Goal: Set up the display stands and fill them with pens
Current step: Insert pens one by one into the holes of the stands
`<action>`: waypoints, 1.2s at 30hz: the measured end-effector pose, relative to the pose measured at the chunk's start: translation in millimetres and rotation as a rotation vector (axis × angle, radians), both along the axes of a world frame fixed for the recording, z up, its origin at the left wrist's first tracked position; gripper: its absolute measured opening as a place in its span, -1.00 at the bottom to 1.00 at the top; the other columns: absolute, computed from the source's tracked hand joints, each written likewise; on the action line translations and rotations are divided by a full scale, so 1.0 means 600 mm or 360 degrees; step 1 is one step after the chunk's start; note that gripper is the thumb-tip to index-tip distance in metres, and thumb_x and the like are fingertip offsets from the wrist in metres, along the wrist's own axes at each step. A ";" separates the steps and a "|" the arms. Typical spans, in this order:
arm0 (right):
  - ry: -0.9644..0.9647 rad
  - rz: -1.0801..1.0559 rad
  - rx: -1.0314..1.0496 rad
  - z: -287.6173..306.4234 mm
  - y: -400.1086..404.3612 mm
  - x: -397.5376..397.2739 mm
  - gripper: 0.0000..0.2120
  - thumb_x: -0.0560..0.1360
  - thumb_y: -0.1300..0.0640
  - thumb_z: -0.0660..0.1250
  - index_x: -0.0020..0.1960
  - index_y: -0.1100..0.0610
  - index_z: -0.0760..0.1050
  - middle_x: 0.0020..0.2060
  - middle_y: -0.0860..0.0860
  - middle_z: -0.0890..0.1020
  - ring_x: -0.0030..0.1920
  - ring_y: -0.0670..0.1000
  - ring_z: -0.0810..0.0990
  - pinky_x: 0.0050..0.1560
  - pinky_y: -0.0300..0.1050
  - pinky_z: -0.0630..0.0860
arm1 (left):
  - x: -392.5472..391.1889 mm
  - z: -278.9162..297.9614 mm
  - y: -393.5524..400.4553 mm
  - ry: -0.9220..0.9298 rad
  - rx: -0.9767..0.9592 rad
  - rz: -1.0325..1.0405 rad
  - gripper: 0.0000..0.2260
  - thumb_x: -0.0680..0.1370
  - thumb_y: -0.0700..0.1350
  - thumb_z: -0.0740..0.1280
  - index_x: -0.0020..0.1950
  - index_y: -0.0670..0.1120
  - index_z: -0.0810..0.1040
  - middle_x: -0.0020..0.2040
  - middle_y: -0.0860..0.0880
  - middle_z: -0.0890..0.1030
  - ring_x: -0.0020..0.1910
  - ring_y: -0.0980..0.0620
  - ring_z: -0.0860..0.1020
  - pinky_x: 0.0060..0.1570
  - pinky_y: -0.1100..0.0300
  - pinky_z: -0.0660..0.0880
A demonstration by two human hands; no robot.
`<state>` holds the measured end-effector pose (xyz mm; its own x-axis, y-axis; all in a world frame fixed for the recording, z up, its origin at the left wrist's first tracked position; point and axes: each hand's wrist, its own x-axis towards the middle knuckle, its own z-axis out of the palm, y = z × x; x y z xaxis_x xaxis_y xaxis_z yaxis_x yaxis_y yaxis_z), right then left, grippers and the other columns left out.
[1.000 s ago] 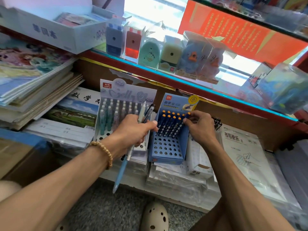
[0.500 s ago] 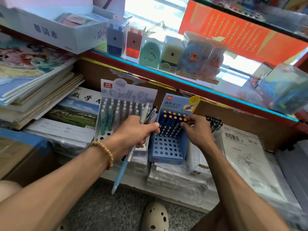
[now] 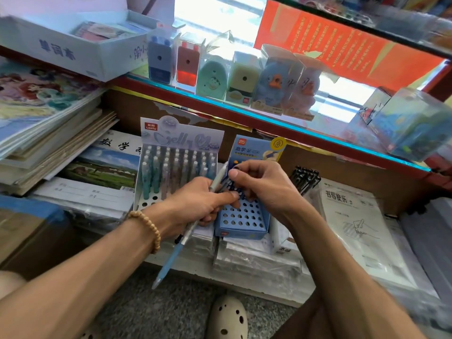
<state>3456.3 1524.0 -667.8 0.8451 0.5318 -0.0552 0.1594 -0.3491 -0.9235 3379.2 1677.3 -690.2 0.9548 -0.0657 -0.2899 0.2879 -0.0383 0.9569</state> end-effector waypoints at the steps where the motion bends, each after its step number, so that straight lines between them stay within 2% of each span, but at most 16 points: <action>1: 0.0042 0.0001 0.0043 0.003 -0.004 0.002 -0.88 0.51 0.08 0.43 -0.10 0.14 0.63 -0.37 -0.06 0.60 -0.38 -0.12 0.48 -0.33 -0.27 0.45 | 0.000 0.002 -0.002 -0.0012 -0.0022 -0.0011 -0.73 0.60 -0.02 0.32 -0.02 -0.22 0.65 -0.43 0.01 0.34 -0.50 0.11 0.30 -0.48 0.28 0.24; 4: 0.0203 -0.0145 0.0305 0.018 -0.034 0.019 -0.92 0.58 0.18 0.32 -0.03 0.16 0.58 -0.28 -0.01 0.58 -0.33 -0.09 0.48 -0.29 -0.23 0.46 | 0.002 0.006 -0.003 -0.0040 -0.0160 -0.0036 -0.62 0.60 0.10 0.24 0.01 -0.20 0.65 -0.42 0.03 0.38 -0.49 0.12 0.31 -0.48 0.30 0.26; 7: 0.0256 -0.0321 0.0638 0.033 -0.071 0.035 -0.90 0.59 0.21 0.28 -0.02 0.16 0.58 -0.25 0.07 0.57 -0.32 -0.06 0.47 -0.32 -0.21 0.43 | 0.003 0.010 -0.008 -0.0066 -0.0229 -0.0056 -0.64 0.64 0.04 0.20 -0.01 -0.20 0.64 -0.43 0.03 0.39 -0.50 0.11 0.31 -0.49 0.30 0.25; 9: 0.0193 -0.0383 0.0653 0.034 -0.082 0.035 -0.89 0.58 0.18 0.31 -0.03 0.17 0.61 -0.28 0.04 0.60 -0.32 -0.06 0.49 -0.35 -0.23 0.45 | 0.004 0.013 -0.015 -0.0110 -0.0179 -0.0048 -0.70 0.65 -0.02 0.21 -0.05 -0.19 0.63 -0.43 0.02 0.38 -0.50 0.11 0.30 -0.51 0.32 0.24; 12: 0.0069 -0.0453 0.0542 0.032 -0.085 0.025 -0.94 0.53 0.19 0.38 -0.06 0.17 0.62 -0.30 -0.01 0.64 -0.29 -0.05 0.56 -0.27 -0.22 0.55 | 0.009 0.014 -0.032 -0.0169 -0.0078 0.0009 -0.73 0.63 -0.03 0.25 -0.08 -0.18 0.62 -0.45 0.02 0.37 -0.52 0.11 0.30 -0.53 0.33 0.24; 15: 0.0048 -0.0673 0.0684 0.040 -0.105 0.025 -0.95 0.52 0.29 0.38 -0.03 0.20 0.60 -0.29 0.01 0.66 -0.30 -0.05 0.62 -0.24 -0.23 0.60 | 0.016 0.010 -0.051 -0.0149 -0.0081 0.0057 -0.65 0.65 0.04 0.20 -0.07 -0.18 0.63 -0.45 0.02 0.40 -0.54 0.13 0.31 -0.54 0.34 0.26; 19: -0.0101 -0.1141 0.0914 0.048 -0.171 0.042 -0.92 0.49 0.26 0.44 -0.02 0.21 0.60 -0.24 0.04 0.67 -0.28 -0.06 0.65 -0.24 -0.25 0.58 | 0.029 0.009 -0.080 -0.0129 -0.0067 0.0088 -0.52 0.67 0.11 0.11 -0.13 -0.20 0.65 -0.44 0.01 0.44 -0.51 0.13 0.37 -0.48 0.32 0.32; 23: -0.0407 -0.1437 0.0580 0.036 -0.218 0.054 -0.92 0.48 0.23 0.48 -0.14 0.10 0.60 -0.28 0.03 0.64 -0.34 -0.08 0.62 -0.22 -0.17 0.61 | 0.045 0.007 -0.104 -0.0146 -0.0004 0.0111 -0.45 0.67 0.14 0.06 -0.26 -0.17 0.60 -0.44 0.00 0.36 -0.46 0.09 0.35 -0.36 0.24 0.31; 26: -0.0603 -0.1585 0.0358 0.017 -0.249 0.063 -0.85 0.48 0.21 0.48 -0.21 0.01 0.58 -0.30 0.01 0.65 -0.30 -0.01 0.64 -0.13 0.00 0.68 | 0.053 0.006 -0.119 -0.0089 -0.0033 0.0064 -0.45 0.66 0.20 0.04 -0.25 -0.15 0.55 -0.47 0.00 0.31 -0.50 0.07 0.28 -0.45 0.21 0.24; 29: -0.0663 -0.1499 0.0075 -0.007 -0.261 0.073 -0.90 0.45 0.14 0.51 -0.14 -0.01 0.61 -0.22 0.02 0.69 -0.18 0.05 0.70 -0.06 0.13 0.67 | 0.058 0.005 -0.127 -0.0049 -0.0046 0.0070 -0.51 0.63 0.21 0.12 -0.22 -0.16 0.53 -0.50 0.01 0.32 -0.56 0.10 0.28 -0.57 0.29 0.23; 32: -0.0611 -0.1339 -0.0091 -0.028 -0.257 0.079 -0.88 0.47 0.15 0.51 -0.06 0.02 0.60 -0.18 0.00 0.68 -0.13 0.02 0.69 -0.02 0.08 0.67 | 0.061 -0.001 -0.135 -0.0061 -0.0011 0.0109 -0.60 0.62 0.12 0.23 -0.23 -0.17 0.52 -0.48 -0.02 0.35 -0.54 0.09 0.29 -0.56 0.29 0.24; 36: -0.0580 -0.1270 -0.0158 -0.042 -0.249 0.086 -0.87 0.47 0.14 0.50 -0.11 -0.03 0.57 -0.22 -0.10 0.64 -0.16 -0.09 0.64 -0.04 -0.04 0.67 | 0.063 -0.003 -0.138 -0.0071 -0.0002 0.0137 -0.68 0.59 0.04 0.33 -0.24 -0.16 0.51 -0.46 -0.04 0.48 -0.54 0.10 0.30 -0.56 0.29 0.25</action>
<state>3507.9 1374.5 -692.7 0.9364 -0.2171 0.2756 0.1126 -0.5580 -0.8222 3416.8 1594.7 -691.7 0.9688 0.0171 -0.2471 0.2473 -0.0142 0.9688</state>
